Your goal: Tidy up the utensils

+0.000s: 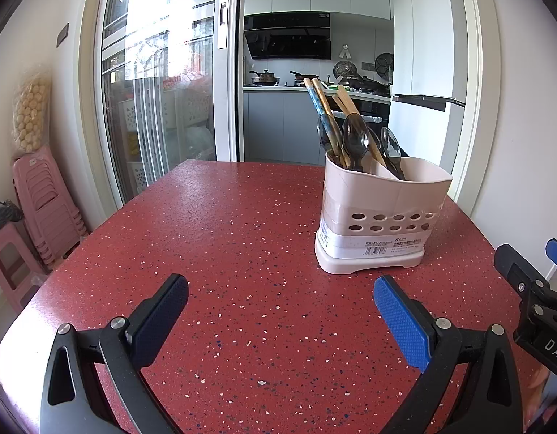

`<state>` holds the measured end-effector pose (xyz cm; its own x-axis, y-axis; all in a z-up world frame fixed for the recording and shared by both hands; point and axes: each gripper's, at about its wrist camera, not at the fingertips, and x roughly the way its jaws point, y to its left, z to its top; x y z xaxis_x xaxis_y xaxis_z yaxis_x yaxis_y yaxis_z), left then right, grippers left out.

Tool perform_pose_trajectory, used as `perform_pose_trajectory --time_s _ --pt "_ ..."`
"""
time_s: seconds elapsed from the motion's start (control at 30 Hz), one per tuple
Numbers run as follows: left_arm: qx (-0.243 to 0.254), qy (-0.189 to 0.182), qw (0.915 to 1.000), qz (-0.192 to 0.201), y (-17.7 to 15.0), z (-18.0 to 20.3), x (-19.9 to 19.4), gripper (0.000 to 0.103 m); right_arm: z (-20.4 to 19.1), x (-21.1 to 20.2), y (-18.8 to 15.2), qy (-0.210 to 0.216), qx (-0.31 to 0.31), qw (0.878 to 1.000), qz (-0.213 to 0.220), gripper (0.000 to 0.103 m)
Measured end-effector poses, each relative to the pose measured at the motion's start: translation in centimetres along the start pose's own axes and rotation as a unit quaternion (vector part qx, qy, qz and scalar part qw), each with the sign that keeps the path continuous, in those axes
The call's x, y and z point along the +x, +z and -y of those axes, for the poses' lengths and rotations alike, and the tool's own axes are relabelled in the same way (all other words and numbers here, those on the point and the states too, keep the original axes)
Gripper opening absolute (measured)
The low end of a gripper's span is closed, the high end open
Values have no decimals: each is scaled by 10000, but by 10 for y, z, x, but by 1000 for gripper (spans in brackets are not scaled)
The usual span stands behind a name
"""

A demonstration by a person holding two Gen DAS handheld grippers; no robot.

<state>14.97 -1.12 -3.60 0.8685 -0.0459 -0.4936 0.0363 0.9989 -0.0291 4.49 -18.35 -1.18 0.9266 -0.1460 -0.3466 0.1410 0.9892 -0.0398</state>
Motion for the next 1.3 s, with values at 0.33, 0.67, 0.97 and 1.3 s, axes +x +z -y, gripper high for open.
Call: perform_pose_trajectory --time_s 0.33,0.67,0.97,1.3 --pt "0 10 10000 4 1 0 0 103 1 0 1 17 16 10000 -5 103" --pt "-27 29 10000 0 3 -1 -1 103 1 -1 2 23 2 10000 -4 103" --pt "-32 24 10000 -3 3 -1 -1 103 0 -1 2 26 7 10000 -1 103" --pt "-21 15 10000 -22 3 -1 0 103 -1 -1 4 33 8 10000 5 103"
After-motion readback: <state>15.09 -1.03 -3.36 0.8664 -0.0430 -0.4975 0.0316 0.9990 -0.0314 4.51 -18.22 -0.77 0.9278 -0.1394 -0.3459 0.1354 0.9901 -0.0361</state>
